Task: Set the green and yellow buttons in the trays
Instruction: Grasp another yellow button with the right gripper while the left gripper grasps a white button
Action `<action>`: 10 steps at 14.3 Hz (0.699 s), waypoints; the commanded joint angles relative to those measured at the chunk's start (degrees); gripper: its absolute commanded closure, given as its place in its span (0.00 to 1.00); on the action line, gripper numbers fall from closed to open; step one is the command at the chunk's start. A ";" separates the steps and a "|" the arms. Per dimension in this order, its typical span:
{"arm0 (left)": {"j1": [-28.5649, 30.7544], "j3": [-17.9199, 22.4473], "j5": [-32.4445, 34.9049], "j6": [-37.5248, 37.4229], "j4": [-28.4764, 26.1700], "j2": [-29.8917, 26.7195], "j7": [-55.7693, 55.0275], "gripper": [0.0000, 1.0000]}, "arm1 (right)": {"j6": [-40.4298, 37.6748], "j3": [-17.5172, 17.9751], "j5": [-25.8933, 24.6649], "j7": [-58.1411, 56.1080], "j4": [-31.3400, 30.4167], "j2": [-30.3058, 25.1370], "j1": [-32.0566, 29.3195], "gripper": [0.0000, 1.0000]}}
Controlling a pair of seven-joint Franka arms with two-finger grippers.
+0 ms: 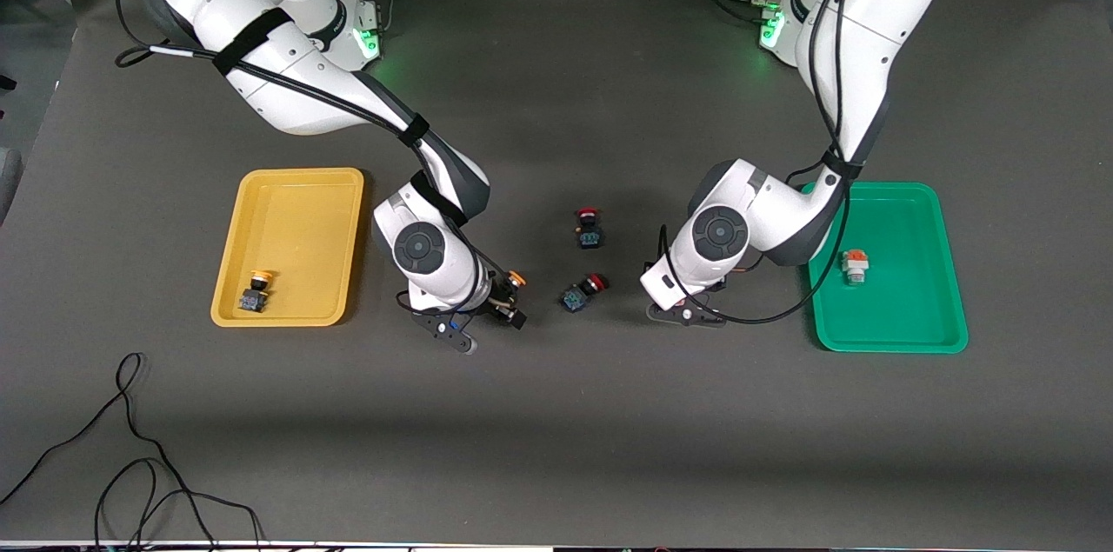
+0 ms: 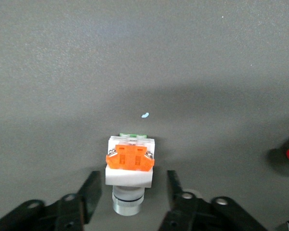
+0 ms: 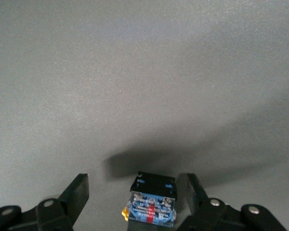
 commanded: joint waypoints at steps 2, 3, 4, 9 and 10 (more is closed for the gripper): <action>-0.70 0.62 0.48 -0.70 2.12 0.29 -3.35 0.70 | 0.45 0.25 -1.89 2.66 1.41 1.67 0.20 0.58; -0.70 0.62 0.48 -1.22 2.91 0.12 -4.14 0.70 | 0.45 0.25 -1.89 2.58 1.41 1.67 0.12 0.87; -0.52 0.53 0.39 -1.84 3.61 -0.23 -4.49 0.70 | 0.36 0.25 -1.80 2.40 1.50 1.67 0.12 1.00; 0.79 0.53 -4.42 -18.41 11.25 -6.37 -4.32 0.70 | -7.42 0.34 -1.45 0.56 5.87 0.71 -0.32 1.00; 1.41 0.53 -5.48 -21.15 12.31 -7.86 -4.41 0.70 | -11.81 0.78 -1.10 -1.10 8.42 0.70 -0.50 1.00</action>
